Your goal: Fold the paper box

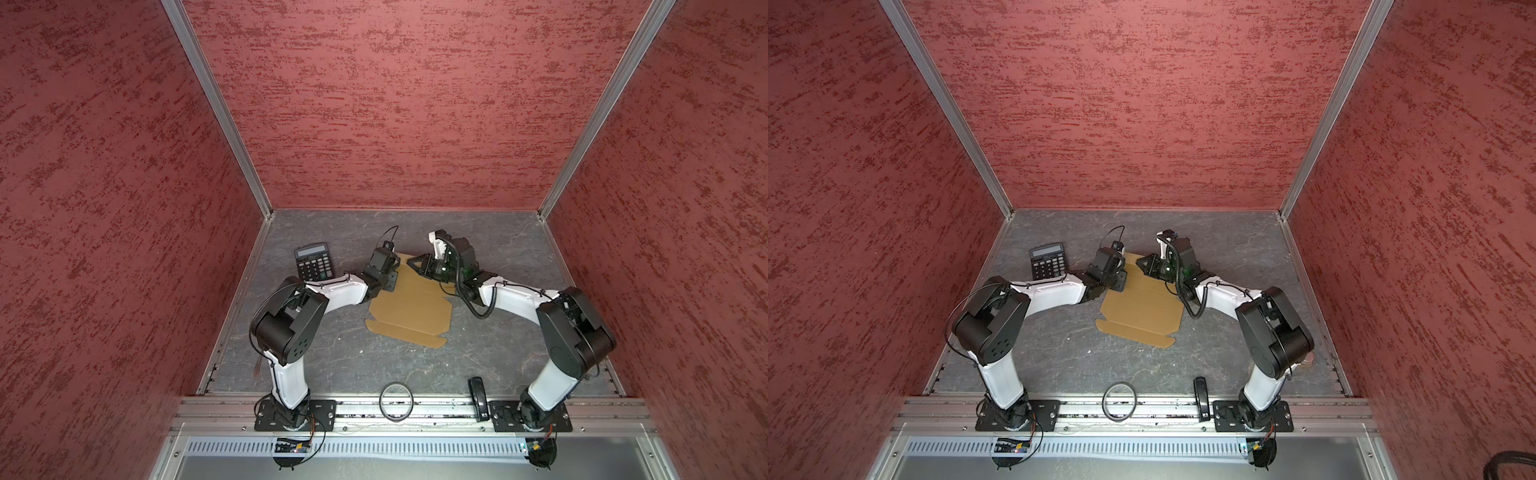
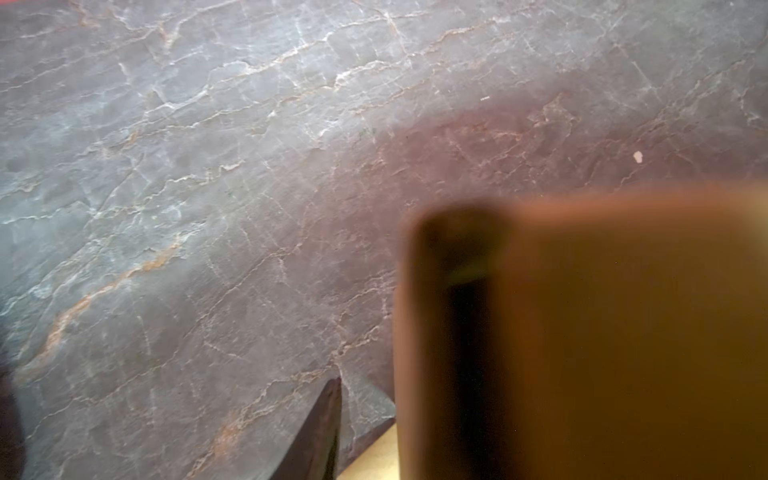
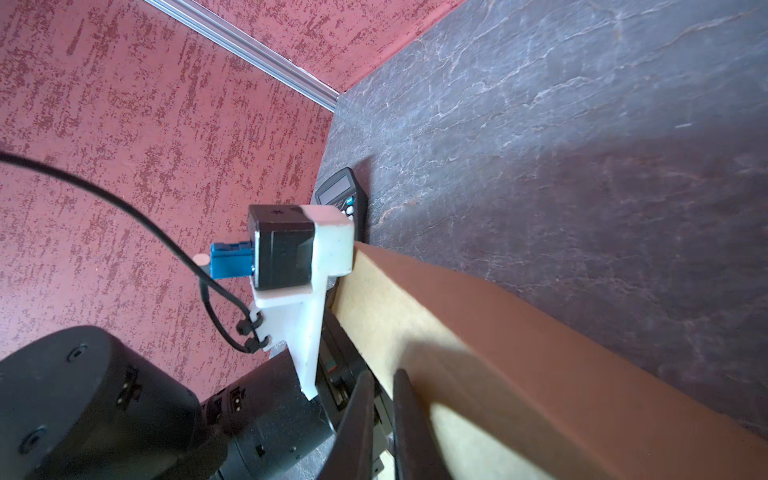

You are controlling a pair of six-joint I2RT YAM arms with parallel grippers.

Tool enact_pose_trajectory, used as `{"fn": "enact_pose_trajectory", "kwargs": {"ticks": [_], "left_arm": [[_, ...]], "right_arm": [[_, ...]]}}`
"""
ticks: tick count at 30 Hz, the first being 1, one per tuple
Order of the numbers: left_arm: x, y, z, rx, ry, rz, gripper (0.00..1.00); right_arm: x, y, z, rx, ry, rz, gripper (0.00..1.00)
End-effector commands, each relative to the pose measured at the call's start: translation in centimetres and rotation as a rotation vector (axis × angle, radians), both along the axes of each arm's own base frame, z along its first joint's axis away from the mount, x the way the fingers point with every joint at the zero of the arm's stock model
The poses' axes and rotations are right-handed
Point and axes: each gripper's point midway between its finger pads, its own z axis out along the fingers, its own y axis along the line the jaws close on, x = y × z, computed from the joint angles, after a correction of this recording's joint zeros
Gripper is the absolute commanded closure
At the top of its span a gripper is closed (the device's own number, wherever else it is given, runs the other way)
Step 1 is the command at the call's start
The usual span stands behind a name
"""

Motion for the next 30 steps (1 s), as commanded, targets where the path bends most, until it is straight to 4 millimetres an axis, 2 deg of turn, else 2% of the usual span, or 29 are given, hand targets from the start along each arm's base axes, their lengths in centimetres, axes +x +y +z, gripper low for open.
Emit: {"fn": "enact_pose_trajectory", "kwargs": {"ticks": [1, 13, 16, 23, 26, 30], "left_arm": [[0.2, 0.1, 1.1, -0.027, -0.047, 0.026, 0.65], [1.2, 0.2, 1.9, -0.047, -0.092, 0.061, 0.65], [1.3, 0.5, 1.8, -0.043, -0.092, 0.077, 0.68], [1.5, 1.2, 2.0, -0.019, -0.091, 0.111, 0.75], [1.6, 1.6, 2.1, -0.005, -0.087, 0.133, 0.77], [1.5, 2.5, 2.2, 0.014, -0.080, 0.166, 0.78]], "right_arm": [[0.2, -0.4, -0.5, -0.012, 0.017, -0.040, 0.87], [0.7, -0.7, 0.5, -0.015, 0.016, -0.074, 0.82], [0.8, -1.0, 0.9, -0.016, 0.012, -0.086, 0.81], [0.9, -1.7, 3.4, -0.021, -0.038, -0.109, 0.69], [0.4, -2.9, 5.3, -0.048, -0.079, -0.136, 0.60], [-1.0, -6.8, 8.0, -0.122, -0.143, -0.234, 0.52]]}}
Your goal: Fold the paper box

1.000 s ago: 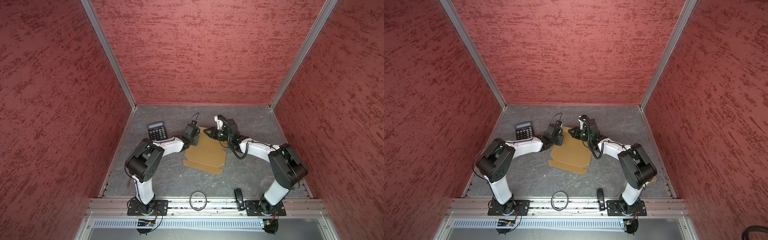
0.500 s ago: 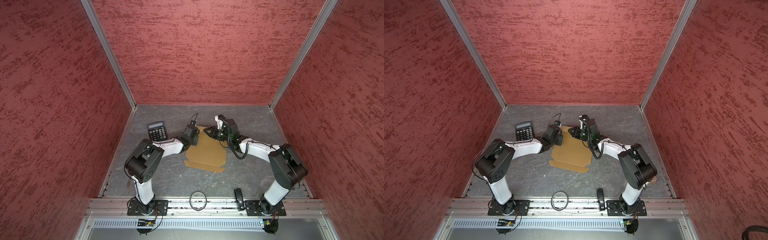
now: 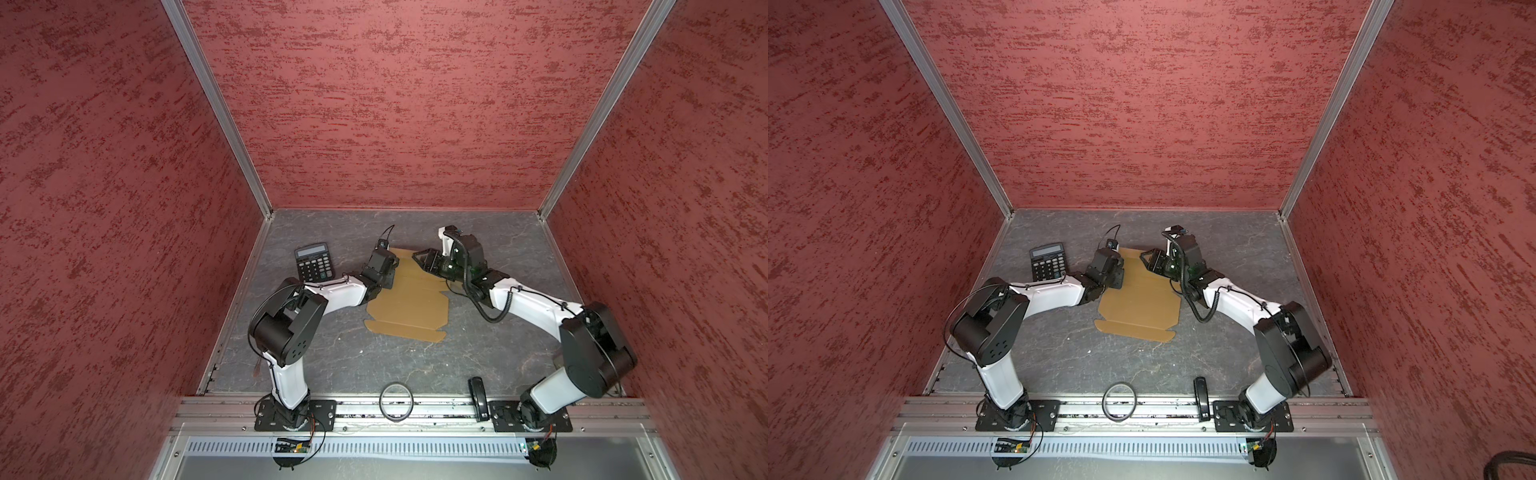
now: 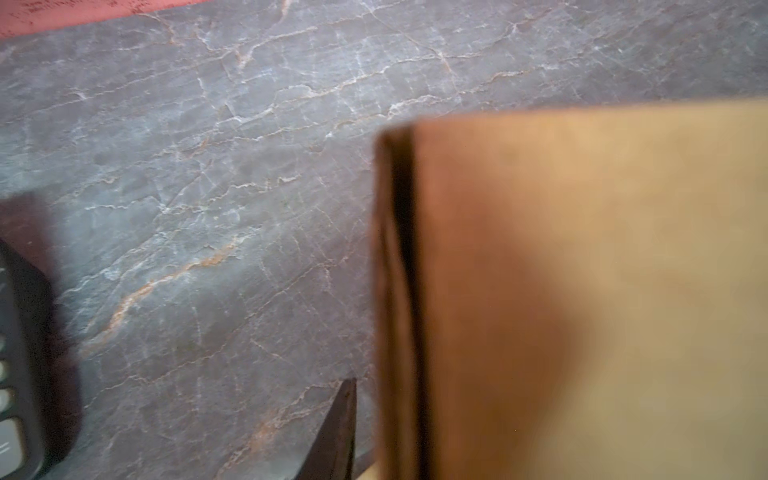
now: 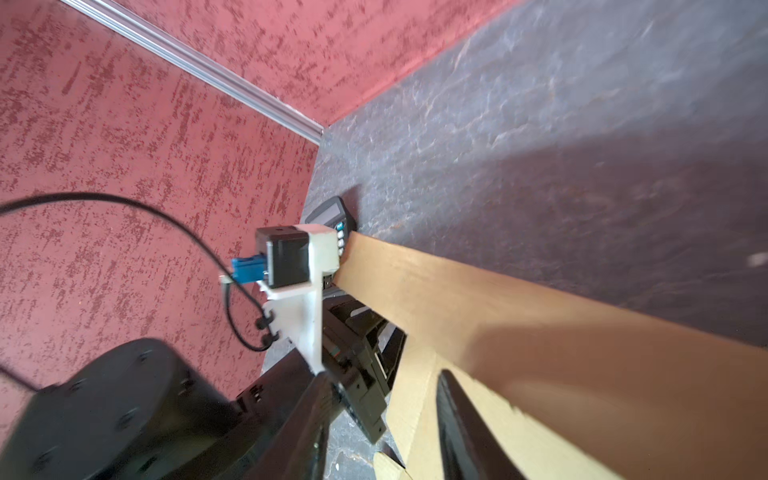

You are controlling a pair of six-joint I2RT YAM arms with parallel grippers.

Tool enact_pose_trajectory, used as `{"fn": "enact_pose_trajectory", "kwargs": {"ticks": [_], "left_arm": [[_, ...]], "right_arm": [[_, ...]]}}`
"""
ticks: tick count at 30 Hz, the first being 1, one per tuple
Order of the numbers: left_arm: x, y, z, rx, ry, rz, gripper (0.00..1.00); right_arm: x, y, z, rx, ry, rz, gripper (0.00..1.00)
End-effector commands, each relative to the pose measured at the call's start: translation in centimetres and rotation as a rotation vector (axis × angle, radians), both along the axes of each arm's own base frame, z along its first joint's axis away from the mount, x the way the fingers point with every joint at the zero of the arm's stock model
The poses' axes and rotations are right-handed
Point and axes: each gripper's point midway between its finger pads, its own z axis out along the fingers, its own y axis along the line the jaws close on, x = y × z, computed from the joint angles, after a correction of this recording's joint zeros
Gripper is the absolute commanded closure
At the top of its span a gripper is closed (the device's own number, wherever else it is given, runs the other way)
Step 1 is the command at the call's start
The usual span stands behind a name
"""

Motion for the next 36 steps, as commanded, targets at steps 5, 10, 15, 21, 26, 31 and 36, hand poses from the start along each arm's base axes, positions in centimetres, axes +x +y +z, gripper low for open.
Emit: {"fn": "enact_pose_trajectory", "kwargs": {"ticks": [5, 10, 15, 21, 26, 31, 36], "left_arm": [[0.0, 1.8, 0.6, 0.028, -0.002, 0.083, 0.79], [-0.2, 2.2, 0.1, 0.023, 0.013, 0.104, 0.79], [-0.2, 2.0, -0.1, 0.014, 0.023, 0.100, 0.79], [-0.4, 1.6, -0.2, 0.000, 0.029, 0.088, 0.79], [-0.5, 1.4, -0.6, -0.005, 0.043, 0.089, 0.79], [-0.6, 1.3, -0.9, -0.007, 0.050, 0.083, 0.79], [-0.5, 1.2, -1.0, -0.011, 0.053, 0.080, 0.79]], "right_arm": [[-2.1, -8.5, 3.3, -0.130, -0.065, -0.221, 0.48], [-2.8, -9.7, 2.3, -0.164, -0.023, -0.235, 0.45], [-2.0, -8.6, 0.1, -0.193, 0.029, -0.186, 0.40], [0.1, -7.4, -0.3, -0.204, 0.030, -0.160, 0.37], [1.4, -6.2, -1.2, -0.206, 0.051, -0.128, 0.37], [2.1, -5.6, -1.9, -0.200, 0.067, -0.112, 0.37], [2.1, -5.2, -2.3, -0.180, 0.077, -0.103, 0.39]]}}
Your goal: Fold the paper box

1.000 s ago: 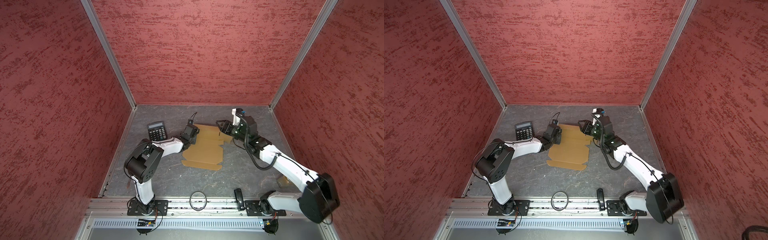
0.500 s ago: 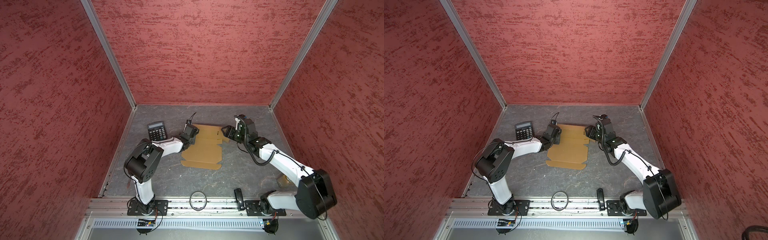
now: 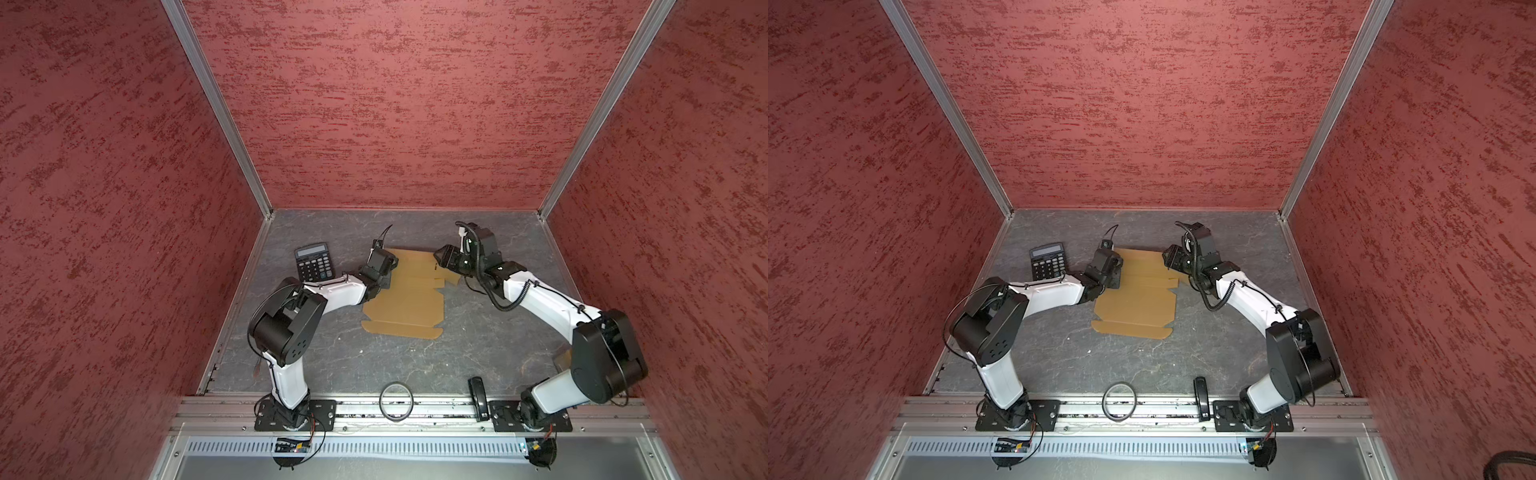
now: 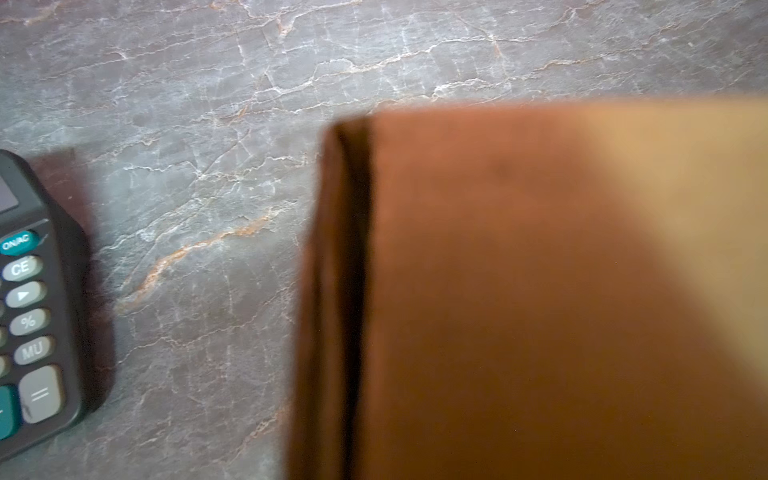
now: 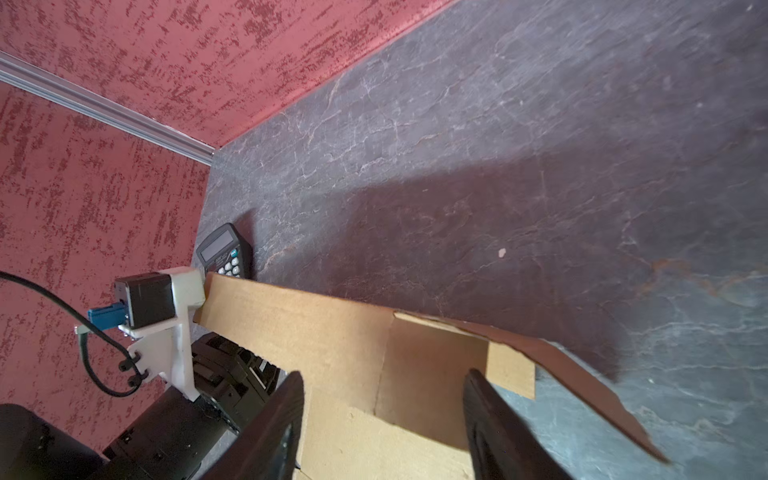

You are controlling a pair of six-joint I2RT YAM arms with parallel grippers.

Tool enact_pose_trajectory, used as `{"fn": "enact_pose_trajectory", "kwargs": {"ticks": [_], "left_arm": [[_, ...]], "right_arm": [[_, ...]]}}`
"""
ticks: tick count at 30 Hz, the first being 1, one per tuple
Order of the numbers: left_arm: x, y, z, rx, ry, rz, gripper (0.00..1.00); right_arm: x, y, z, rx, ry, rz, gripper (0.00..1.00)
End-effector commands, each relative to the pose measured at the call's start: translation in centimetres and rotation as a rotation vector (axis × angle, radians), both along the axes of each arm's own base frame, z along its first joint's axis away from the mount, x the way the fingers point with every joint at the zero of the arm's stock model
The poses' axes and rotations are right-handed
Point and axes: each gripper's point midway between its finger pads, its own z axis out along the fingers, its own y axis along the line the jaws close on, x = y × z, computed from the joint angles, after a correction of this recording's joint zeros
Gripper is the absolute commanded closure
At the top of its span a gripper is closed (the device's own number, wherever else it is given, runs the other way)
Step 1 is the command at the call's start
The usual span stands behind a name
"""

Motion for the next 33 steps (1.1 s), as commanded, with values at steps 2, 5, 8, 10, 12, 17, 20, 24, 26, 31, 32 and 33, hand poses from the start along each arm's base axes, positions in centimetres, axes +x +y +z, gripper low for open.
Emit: {"fn": "enact_pose_trajectory", "kwargs": {"ticks": [2, 5, 8, 10, 12, 17, 20, 24, 26, 31, 32, 33], "left_arm": [[0.0, -0.2, -0.4, -0.014, 0.018, 0.001, 0.79], [0.0, -0.5, -0.4, -0.017, 0.019, -0.006, 0.79], [0.0, -0.7, -0.3, -0.016, 0.018, -0.010, 0.79], [0.0, -0.7, -0.5, -0.014, 0.023, -0.010, 0.79], [-0.1, -0.8, -0.5, -0.013, 0.025, -0.014, 0.79], [-0.3, -1.1, -0.8, -0.017, 0.031, -0.023, 0.79], [-0.3, -1.4, -0.8, -0.019, 0.032, -0.028, 0.80], [-0.3, -1.7, -0.8, -0.021, 0.033, -0.034, 0.80], [-0.3, -1.7, -0.7, -0.020, 0.031, -0.034, 0.80], [-0.2, -1.5, -0.6, -0.011, 0.028, -0.026, 0.80], [-0.2, -1.4, -0.6, -0.009, 0.028, -0.022, 0.80], [-0.1, -1.2, -0.5, -0.006, 0.028, -0.018, 0.80]], "right_arm": [[0.4, 1.1, 0.9, 0.041, -0.025, 0.027, 0.40], [0.5, 1.6, 0.4, 0.051, -0.018, 0.038, 0.41], [0.9, 2.3, 0.0, 0.060, -0.010, 0.053, 0.42], [1.2, 2.8, -0.2, 0.067, -0.007, 0.060, 0.42], [1.4, 3.2, -0.3, 0.075, -0.006, 0.066, 0.43], [2.0, 3.7, -0.5, 0.094, -0.008, 0.068, 0.55], [2.1, 3.9, -0.3, 0.107, -0.012, 0.072, 0.64], [2.1, 3.9, -0.2, 0.123, -0.013, 0.070, 0.69], [2.0, 4.0, 0.1, 0.130, -0.019, 0.071, 0.72], [1.9, 3.8, 0.4, 0.133, -0.026, 0.065, 0.70], [1.9, 3.7, 0.5, 0.130, -0.028, 0.064, 0.67], [1.9, 3.6, 0.6, 0.125, -0.029, 0.059, 0.59]]}}
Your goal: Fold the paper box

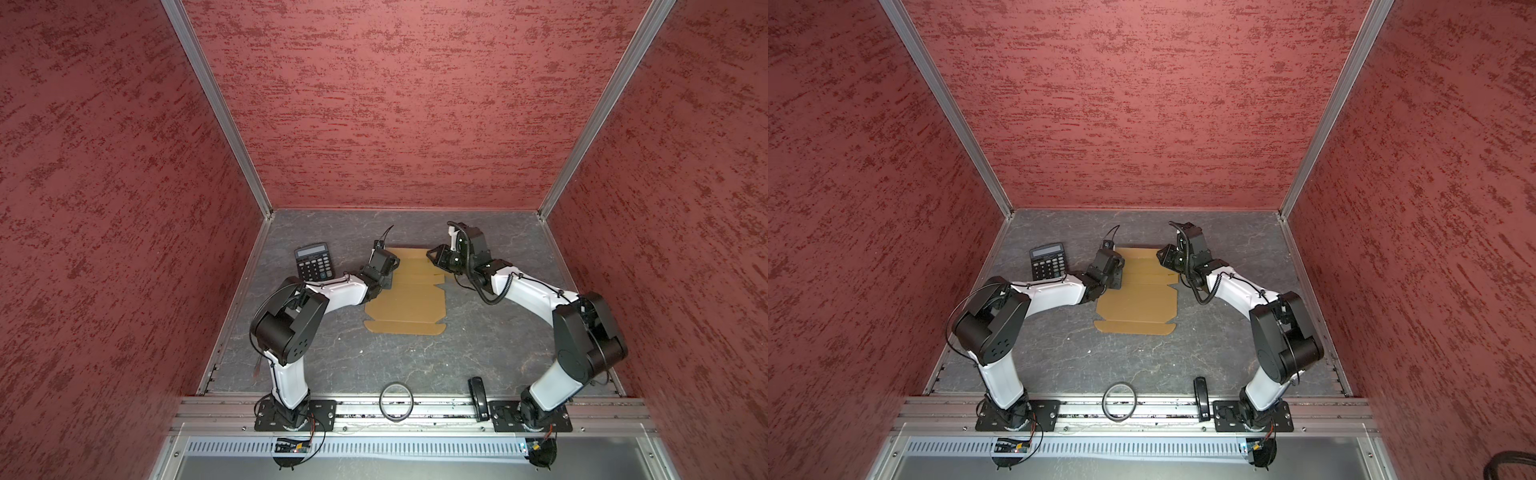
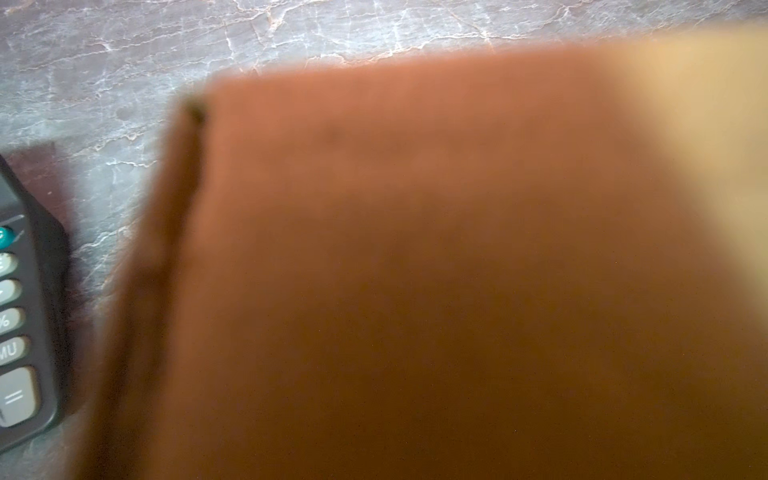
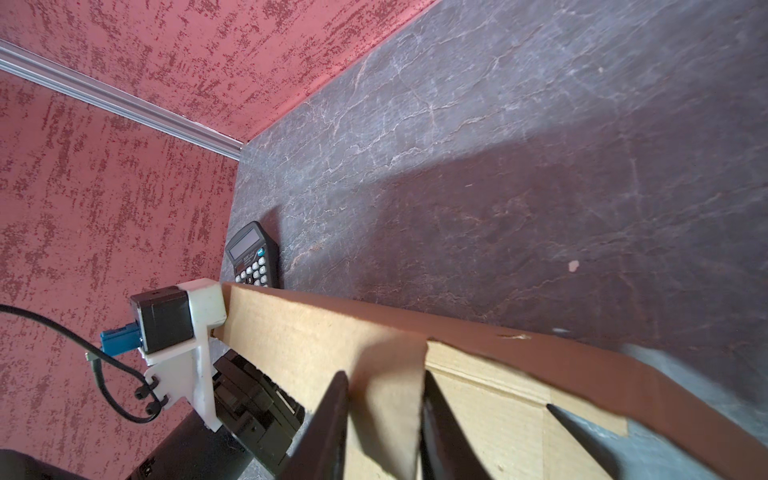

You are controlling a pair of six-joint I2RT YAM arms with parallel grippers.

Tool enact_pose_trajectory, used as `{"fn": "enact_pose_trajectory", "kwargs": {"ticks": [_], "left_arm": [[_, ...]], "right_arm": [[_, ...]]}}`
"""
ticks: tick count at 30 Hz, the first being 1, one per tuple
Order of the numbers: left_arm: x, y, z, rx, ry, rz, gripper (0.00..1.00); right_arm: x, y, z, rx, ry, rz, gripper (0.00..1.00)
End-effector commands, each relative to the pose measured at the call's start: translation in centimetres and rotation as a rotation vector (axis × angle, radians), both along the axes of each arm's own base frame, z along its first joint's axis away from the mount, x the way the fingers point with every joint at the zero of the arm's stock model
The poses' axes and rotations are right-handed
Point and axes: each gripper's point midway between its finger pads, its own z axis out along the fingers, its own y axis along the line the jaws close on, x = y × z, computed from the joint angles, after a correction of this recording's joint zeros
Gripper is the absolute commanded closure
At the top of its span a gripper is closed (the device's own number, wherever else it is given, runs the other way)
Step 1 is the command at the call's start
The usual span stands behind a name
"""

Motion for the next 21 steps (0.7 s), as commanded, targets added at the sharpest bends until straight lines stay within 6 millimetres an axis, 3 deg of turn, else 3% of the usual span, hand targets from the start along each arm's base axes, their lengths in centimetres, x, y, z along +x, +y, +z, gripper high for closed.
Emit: {"fn": "enact_pose_trajectory", "kwargs": {"ticks": [1, 6, 11, 13, 18, 21], "left_arm": [[0.0, -0.3, -0.2, 0.013, 0.020, -0.005, 0.80], [0.3, 0.7, 0.3, 0.013, 0.028, 0.026, 0.81], [0.4, 1.3, 0.3, 0.005, 0.045, 0.046, 0.83], [0.4, 1.3, 0.3, 0.004, 0.050, 0.046, 0.83], [0.5, 1.4, 0.2, -0.002, 0.062, 0.053, 0.83], [0.6, 1.3, 0.1, -0.004, 0.065, 0.053, 0.83]], "right_arm": [[0.0, 0.3, 2.0, 0.016, -0.051, 0.006, 0.53], [-1.0, -1.2, 2.8, -0.029, -0.063, -0.030, 0.38], [-3.1, -3.0, 5.0, -0.044, -0.098, -0.064, 0.33], [-4.0, -3.5, 5.1, -0.048, -0.095, -0.071, 0.32], [-6.3, -4.3, 2.4, -0.058, -0.054, -0.061, 0.32], [-7.2, -3.6, 0.8, -0.051, -0.047, -0.035, 0.32]]}}
